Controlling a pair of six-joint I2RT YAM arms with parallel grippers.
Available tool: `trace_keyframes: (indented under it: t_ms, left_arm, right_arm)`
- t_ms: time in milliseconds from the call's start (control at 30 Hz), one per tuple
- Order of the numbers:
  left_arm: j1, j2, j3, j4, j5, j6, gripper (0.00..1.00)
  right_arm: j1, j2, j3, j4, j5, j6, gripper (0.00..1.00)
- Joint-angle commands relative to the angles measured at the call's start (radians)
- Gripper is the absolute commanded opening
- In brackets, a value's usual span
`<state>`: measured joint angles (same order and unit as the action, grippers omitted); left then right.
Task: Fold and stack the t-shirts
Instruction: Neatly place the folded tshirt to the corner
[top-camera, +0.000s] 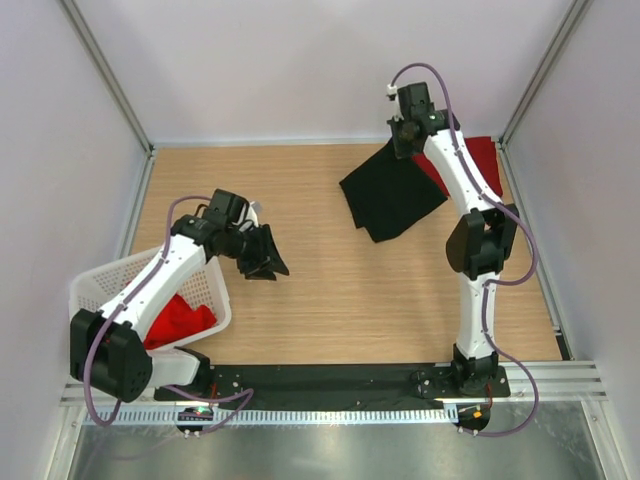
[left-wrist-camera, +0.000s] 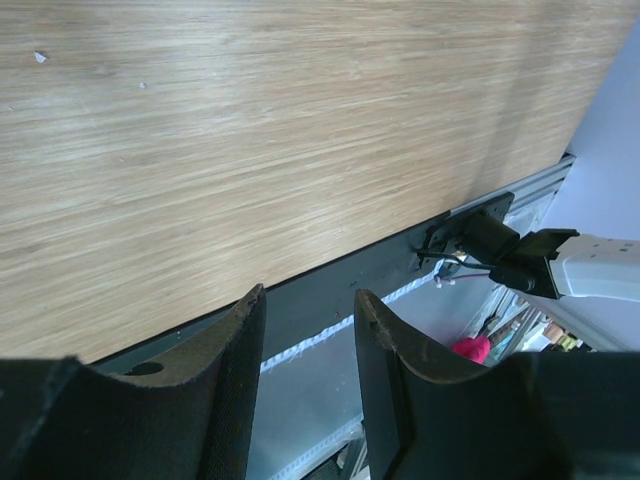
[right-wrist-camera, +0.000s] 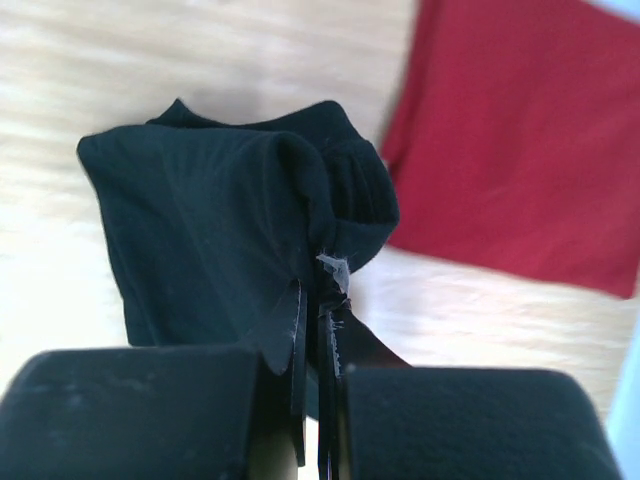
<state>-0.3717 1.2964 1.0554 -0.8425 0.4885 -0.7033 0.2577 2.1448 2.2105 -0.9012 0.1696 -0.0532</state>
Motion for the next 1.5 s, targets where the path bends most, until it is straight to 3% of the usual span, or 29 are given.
trace_keyframes:
  t_ms: [0,700,900,1467]
  left_arm:
    - [0.005,0.017,-0.015,0.060,-0.008,-0.024,0.41]
    - [0.005,0.147,0.058,0.020,-0.018,0.011,0.41]
    - [0.004,0.158,0.061,0.014,-0.008,0.019,0.41]
    - [0.004,0.181,0.069,0.013,0.012,0.030,0.41]
  right_arm:
    - [-0.044,0.023,0.147,-0.024,0.042,-0.089,0.01]
    - [-0.164,0.052,0.212,0.283,0.090,-0.031,0.01]
    - [-0.173,0.098,0.301,0.239,0.073,-0.019,0.01]
    - [-0.228,-0.002,0.270,0.194,0.008,-0.062,0.01]
